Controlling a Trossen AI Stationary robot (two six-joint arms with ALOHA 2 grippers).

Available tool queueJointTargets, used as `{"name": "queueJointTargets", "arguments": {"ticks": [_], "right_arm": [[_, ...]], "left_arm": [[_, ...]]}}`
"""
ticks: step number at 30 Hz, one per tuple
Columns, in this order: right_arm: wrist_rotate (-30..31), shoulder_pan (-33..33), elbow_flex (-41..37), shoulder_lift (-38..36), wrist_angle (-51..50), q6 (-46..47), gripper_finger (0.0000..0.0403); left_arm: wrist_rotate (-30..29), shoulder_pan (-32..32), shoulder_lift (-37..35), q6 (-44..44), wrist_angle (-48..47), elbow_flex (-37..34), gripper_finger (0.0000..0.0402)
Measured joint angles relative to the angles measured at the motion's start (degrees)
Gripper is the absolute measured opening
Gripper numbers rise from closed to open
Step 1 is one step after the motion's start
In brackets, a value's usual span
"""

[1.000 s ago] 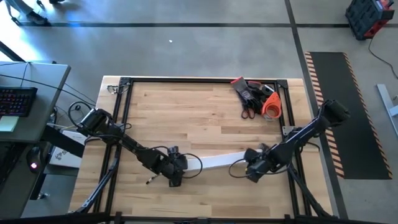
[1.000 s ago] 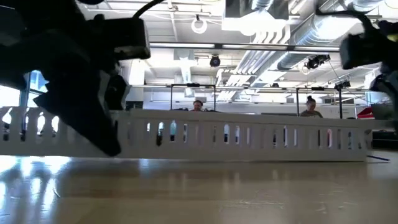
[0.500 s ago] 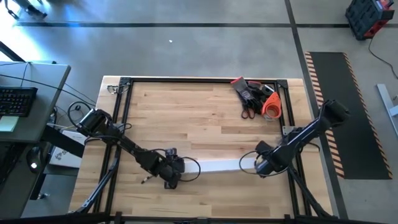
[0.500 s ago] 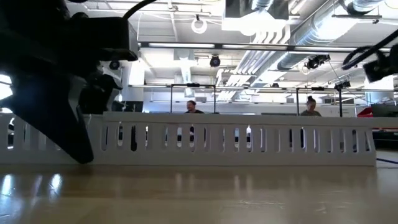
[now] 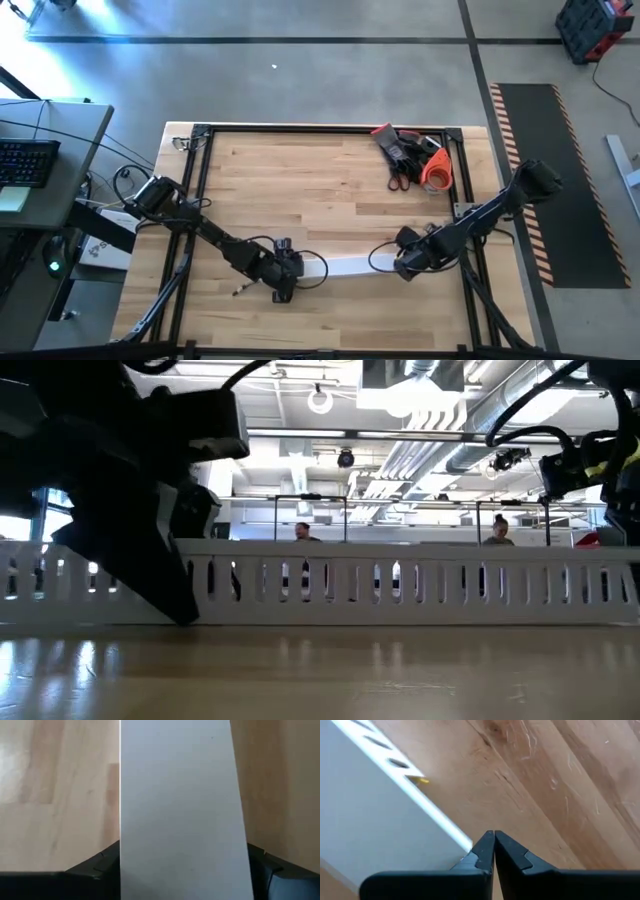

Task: Ziptie cables
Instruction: Close the white cable duct

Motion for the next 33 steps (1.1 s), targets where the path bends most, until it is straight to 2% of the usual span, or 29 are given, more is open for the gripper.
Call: {"name": "queueJointTargets", "arguments": {"ticks": [4, 9, 15, 20, 25, 31, 33], "right_arm": [[-0.7, 1.3, -1.2, -0.1, -1.1, 2.4, 0.0], [-0.9, 2.2, -1.1, -0.1, -0.4, 2.4, 0.0], [-1.0, 2.4, -1.1, -0.1, -0.1, 2.4, 0.0], [-0.2, 3.3, -1.1, -0.1, -0.3, 2.2, 0.0], [1.0, 5.1, -1.2, -0.1, -0.2, 2.6, 0.0], [1.2, 6.6, -1.2, -0.1, -0.2, 3.7, 0.0], [1.7, 7.0, -1.2, -0.1, -0.1, 3.9, 0.0]], "left_arm": [[0.6, 0.2, -1.4, 0.8, -2.8, 0.0, 0.0249], [5.0, 0.9, -2.1, 3.2, -4.6, 1.1, 0.0279], [6.0, 2.6, -2.4, 3.9, -19.6, 7.4, 0.0304], [5.3, 1.3, -2.5, -3.8, -33.2, 12.8, 0.0305], [6.4, -4.1, -2.5, -11.6, -41.3, 12.9, 0.0306], [-0.1, -11.6, -2.5, -20.5, -41.5, 12.7, 0.0306], [-0.2, -12.7, -2.5, -22.9, -39.4, 11.4, 0.0306]]}}
